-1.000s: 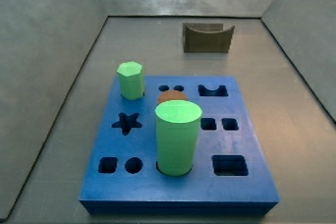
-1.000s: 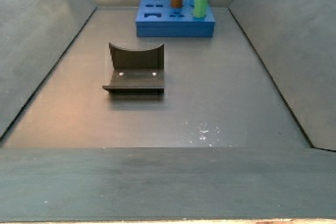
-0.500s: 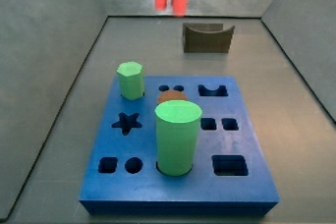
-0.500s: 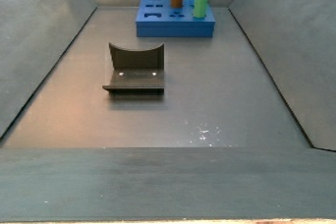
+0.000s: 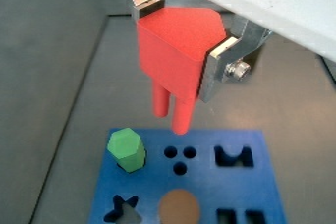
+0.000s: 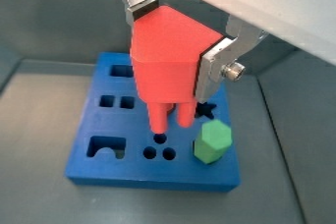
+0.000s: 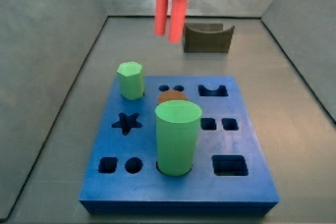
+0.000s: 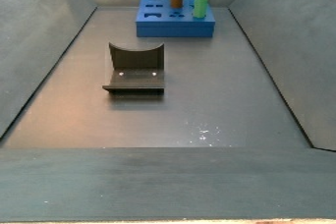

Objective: Pick up the 3 prong object. Move up. Rotate the 3 prong object. Place the 3 prong object on the fixture. Regrasp the 3 prong object. Move to above the board. Insert the 3 prong object.
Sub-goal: Insert the 3 prong object.

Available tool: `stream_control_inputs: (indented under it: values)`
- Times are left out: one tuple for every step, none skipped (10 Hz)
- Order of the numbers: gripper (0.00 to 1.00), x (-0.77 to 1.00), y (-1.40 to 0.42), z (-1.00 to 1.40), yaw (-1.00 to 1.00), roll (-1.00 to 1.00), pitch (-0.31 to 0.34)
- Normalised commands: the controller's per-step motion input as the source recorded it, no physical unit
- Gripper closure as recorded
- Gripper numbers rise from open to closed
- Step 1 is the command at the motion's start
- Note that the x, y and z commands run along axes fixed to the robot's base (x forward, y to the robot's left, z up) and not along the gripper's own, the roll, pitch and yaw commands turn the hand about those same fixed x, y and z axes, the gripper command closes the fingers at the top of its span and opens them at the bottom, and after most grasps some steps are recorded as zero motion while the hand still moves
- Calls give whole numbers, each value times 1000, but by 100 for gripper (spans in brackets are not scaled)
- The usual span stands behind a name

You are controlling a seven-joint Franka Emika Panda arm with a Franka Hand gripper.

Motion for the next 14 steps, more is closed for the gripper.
stream_control_inputs:
  values:
    - [100,31,29,-849,-531,-107,0]
    - [100,3,0,-897,-500,-89,0]
    - [100,40,0,-826,-429,-124,0]
    - [100,20,0,-754,-411,-161,-3]
    - [100,0,40,-580,-374,-164,0]
    - [100,0,80,-466,-277,-219,-19]
    - [100,71,29,-280,-223,-164,-1]
    - [100,63,0,-289,-220,-134,0]
    - [100,0,0,-251,-269,-44,0]
    - [100,49,-20,-123,-289,-29,19]
    - [100,83,-9,-120,-311,-36,14]
    - [100,126,0,-149,-283,-44,17]
    - [100,234,0,-177,-229,-57,0]
    - [100,200,0,-223,-163,-90,0]
